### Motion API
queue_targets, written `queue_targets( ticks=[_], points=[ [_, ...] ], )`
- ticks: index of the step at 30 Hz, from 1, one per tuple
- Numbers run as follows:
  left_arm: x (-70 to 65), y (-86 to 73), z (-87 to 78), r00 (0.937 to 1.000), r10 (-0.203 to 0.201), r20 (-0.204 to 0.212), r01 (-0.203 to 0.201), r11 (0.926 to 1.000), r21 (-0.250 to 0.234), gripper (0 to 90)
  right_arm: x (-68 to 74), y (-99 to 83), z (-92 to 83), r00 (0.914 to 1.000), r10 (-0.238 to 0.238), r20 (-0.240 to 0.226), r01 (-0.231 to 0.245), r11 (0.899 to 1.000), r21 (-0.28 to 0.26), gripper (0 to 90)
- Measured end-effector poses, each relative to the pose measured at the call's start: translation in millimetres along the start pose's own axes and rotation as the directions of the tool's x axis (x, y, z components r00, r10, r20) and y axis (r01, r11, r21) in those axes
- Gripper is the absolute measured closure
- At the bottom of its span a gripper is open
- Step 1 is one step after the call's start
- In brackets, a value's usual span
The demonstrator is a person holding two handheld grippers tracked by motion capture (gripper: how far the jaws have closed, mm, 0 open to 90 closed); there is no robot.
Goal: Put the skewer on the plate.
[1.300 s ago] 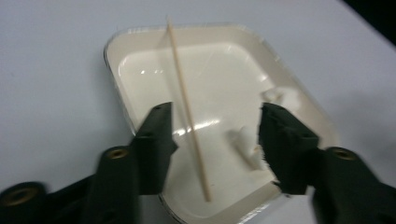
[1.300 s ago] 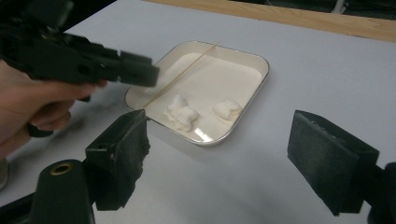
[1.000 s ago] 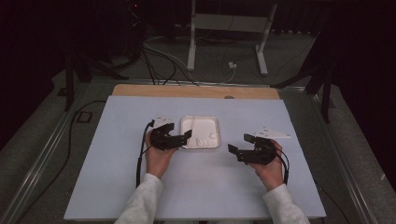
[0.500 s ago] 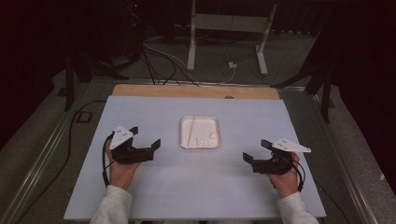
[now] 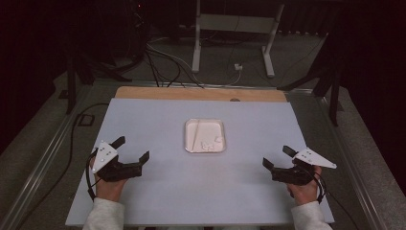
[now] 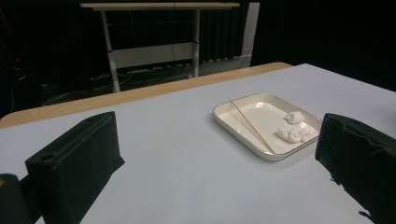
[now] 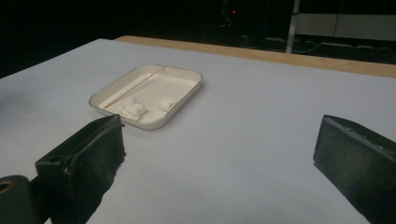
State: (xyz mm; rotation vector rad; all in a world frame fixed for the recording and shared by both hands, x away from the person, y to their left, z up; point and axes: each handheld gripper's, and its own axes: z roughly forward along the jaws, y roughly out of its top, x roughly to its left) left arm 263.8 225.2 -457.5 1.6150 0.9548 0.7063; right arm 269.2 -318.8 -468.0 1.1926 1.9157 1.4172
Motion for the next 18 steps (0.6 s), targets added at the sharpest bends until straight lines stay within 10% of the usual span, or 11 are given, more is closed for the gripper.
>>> queue_targets(
  ticks=[18],
  points=[
    [12.3,-8.1,-6.2,0.9971,-0.073,-0.023,0.072,0.9969,-0.031,1.0,3.7,-3.8,1.6,0.9999,0.002,-0.014,-0.002,1.0,-0.005,1.8]
  ],
)
